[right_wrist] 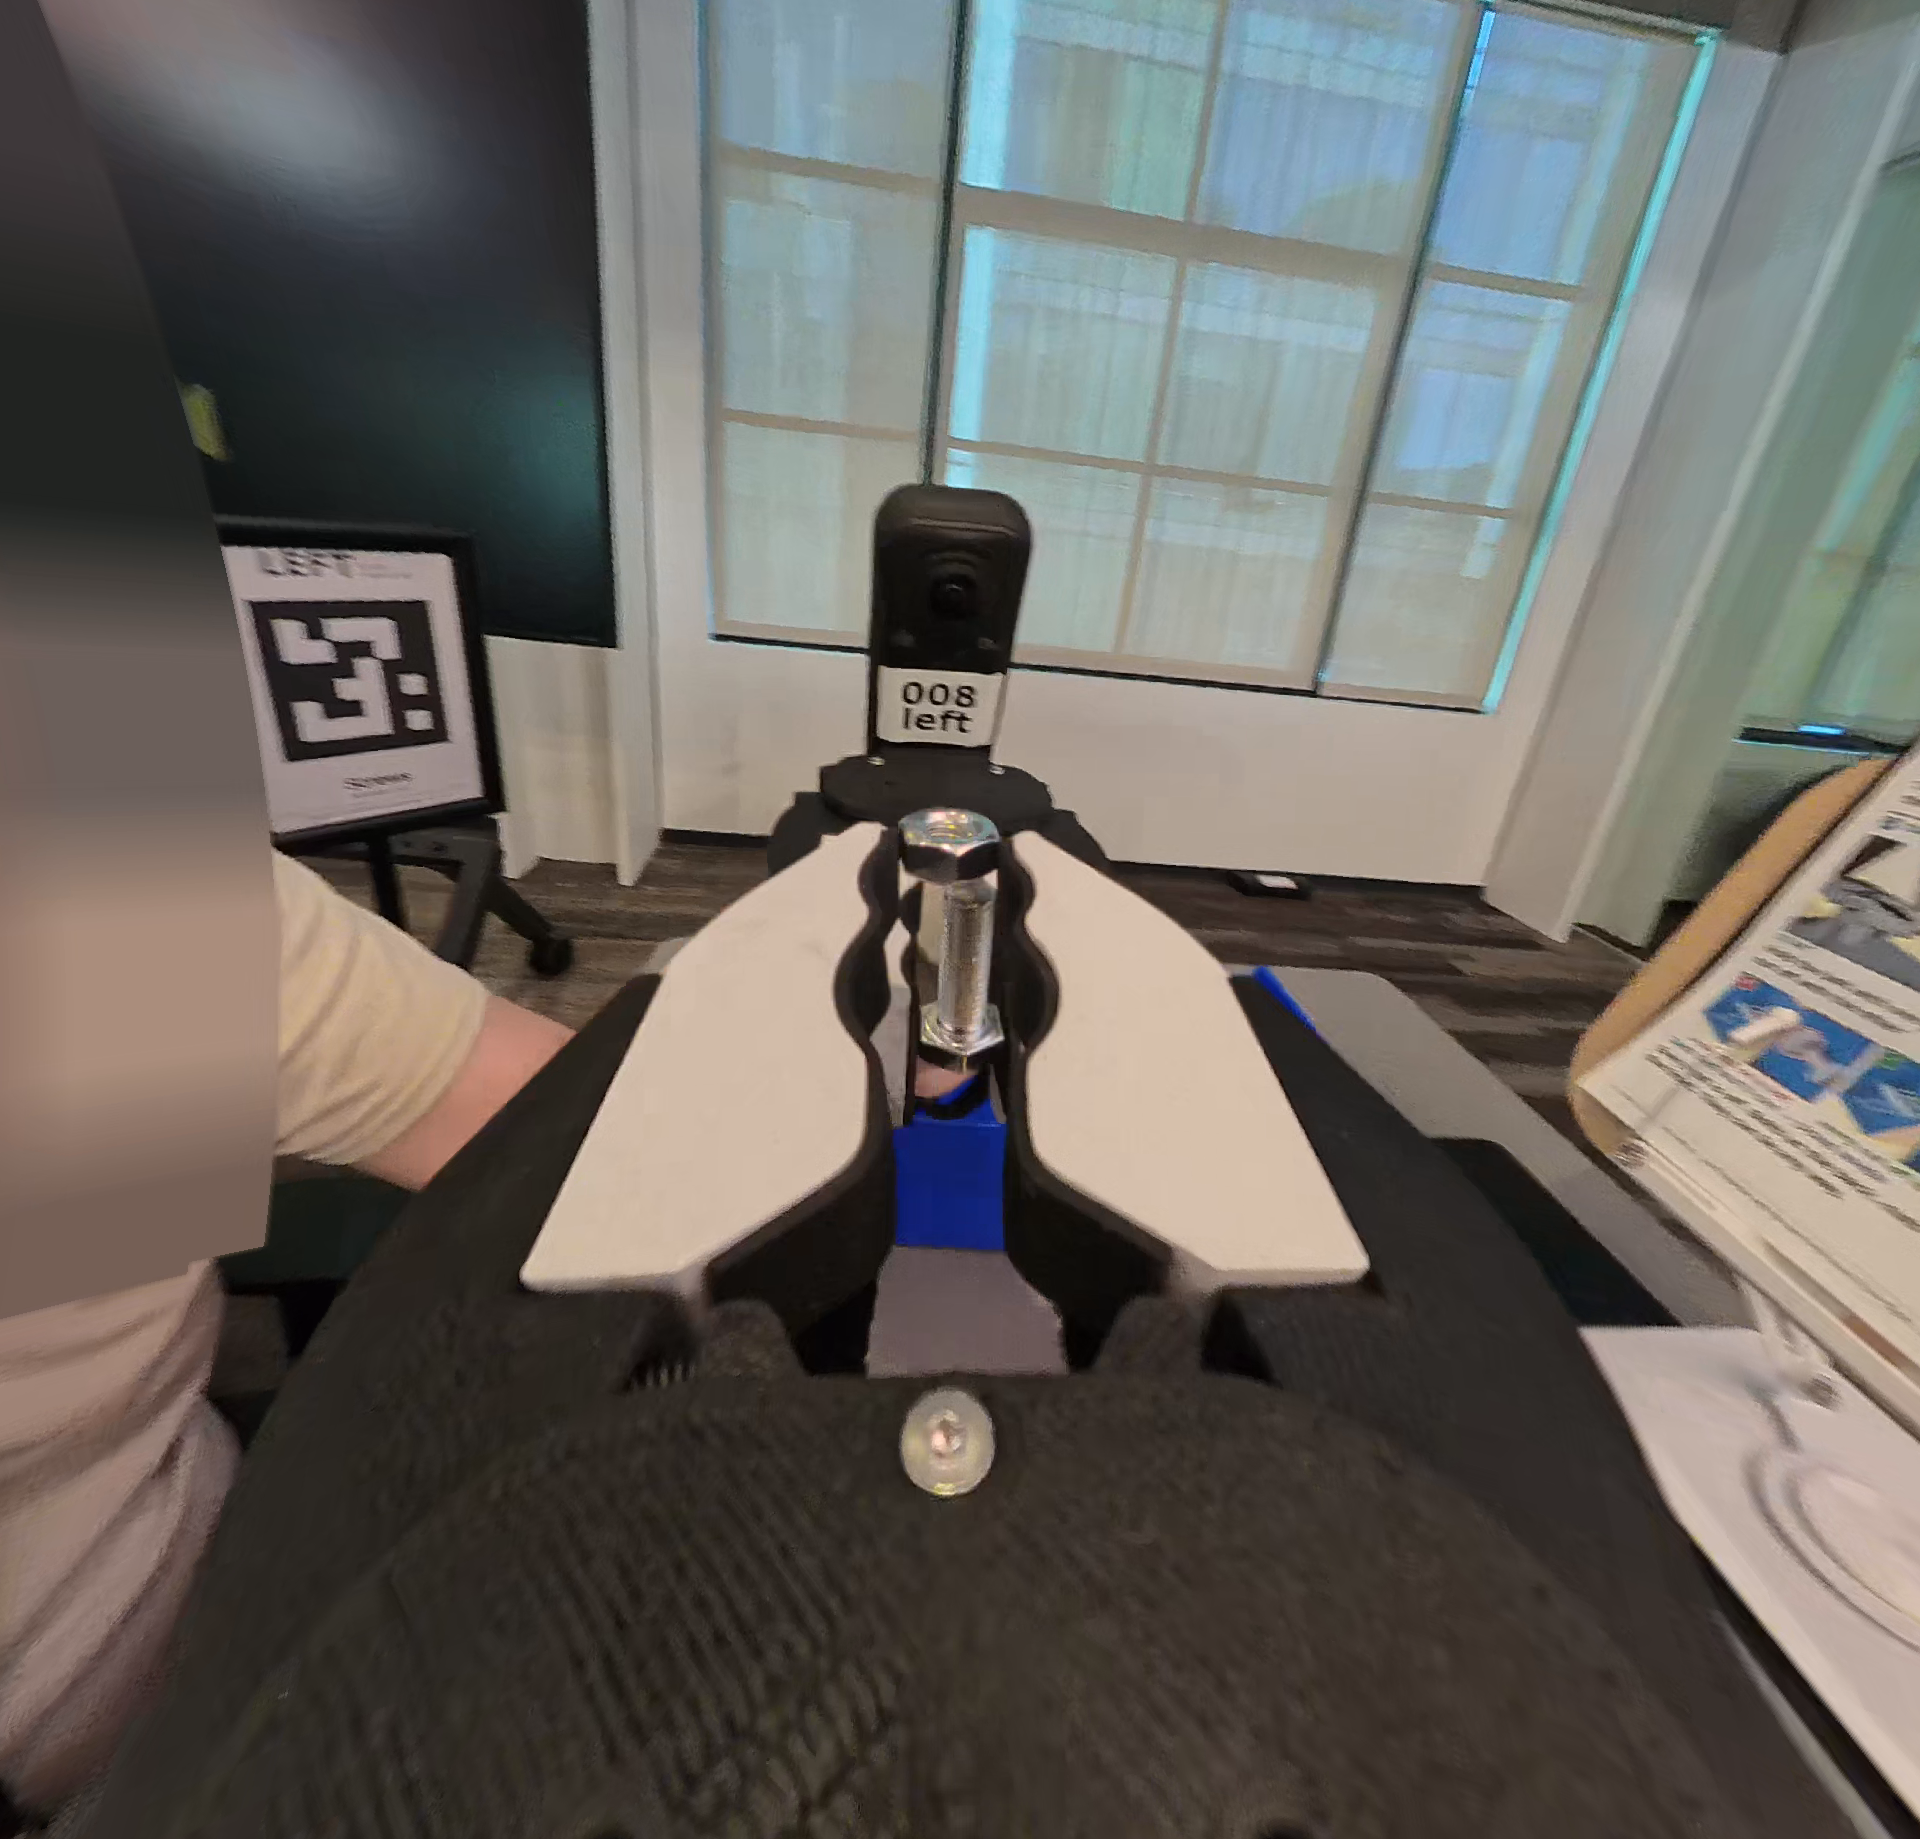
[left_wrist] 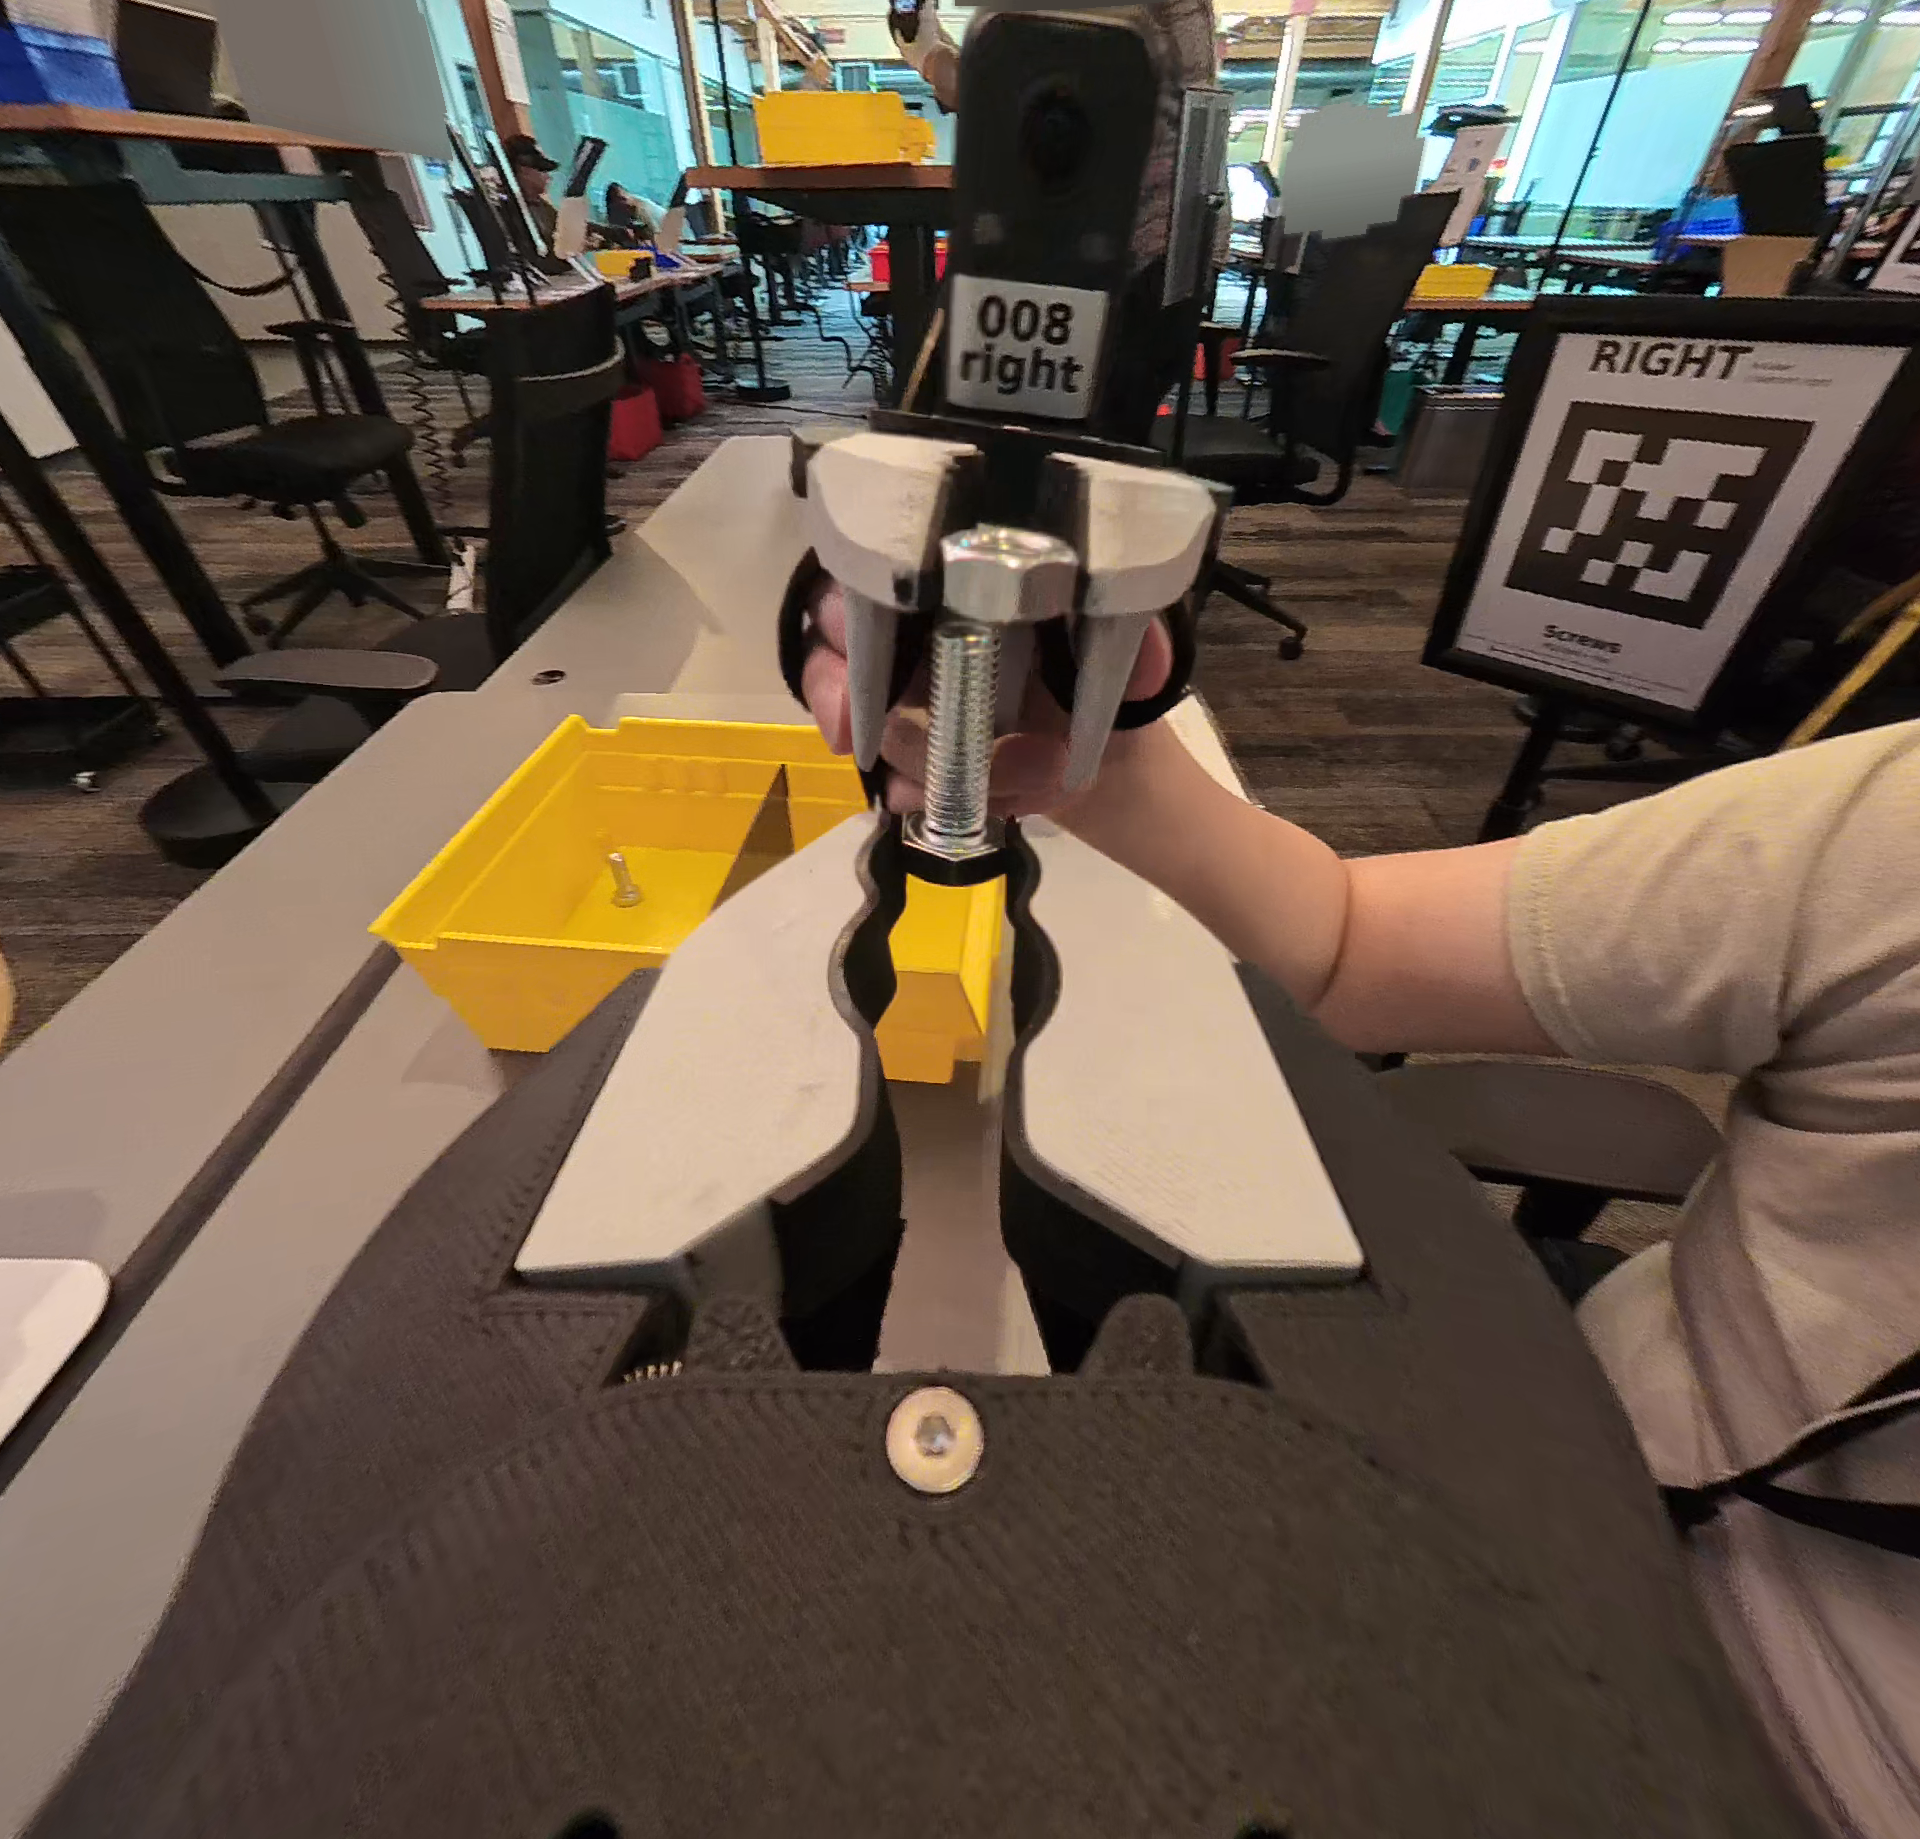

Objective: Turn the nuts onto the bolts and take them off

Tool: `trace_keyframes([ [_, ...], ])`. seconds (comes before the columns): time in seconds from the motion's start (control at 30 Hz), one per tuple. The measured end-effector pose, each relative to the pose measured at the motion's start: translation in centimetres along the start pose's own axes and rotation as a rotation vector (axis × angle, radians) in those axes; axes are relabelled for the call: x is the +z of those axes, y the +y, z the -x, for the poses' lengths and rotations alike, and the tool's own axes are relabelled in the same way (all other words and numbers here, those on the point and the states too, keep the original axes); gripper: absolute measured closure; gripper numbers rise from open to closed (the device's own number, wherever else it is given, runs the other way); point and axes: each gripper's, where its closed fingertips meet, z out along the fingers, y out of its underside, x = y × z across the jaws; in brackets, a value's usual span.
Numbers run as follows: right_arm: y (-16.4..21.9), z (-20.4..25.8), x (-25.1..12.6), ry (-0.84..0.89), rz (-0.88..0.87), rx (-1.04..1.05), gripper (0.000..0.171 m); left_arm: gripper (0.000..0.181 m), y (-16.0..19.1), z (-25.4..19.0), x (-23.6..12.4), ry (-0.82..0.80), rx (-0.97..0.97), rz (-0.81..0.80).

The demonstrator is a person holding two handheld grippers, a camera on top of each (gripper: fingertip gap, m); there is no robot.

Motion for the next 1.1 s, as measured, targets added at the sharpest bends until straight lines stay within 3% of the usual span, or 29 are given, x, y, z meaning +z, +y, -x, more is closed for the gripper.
trace_keyframes([
  [1.1, -1.0, -0.4, -1.3, 0.029, -0.025, -0.039, 0.153, 0.163, -0.3, 0.5, -0.8, -0.024, -0.013, -0.005],
])
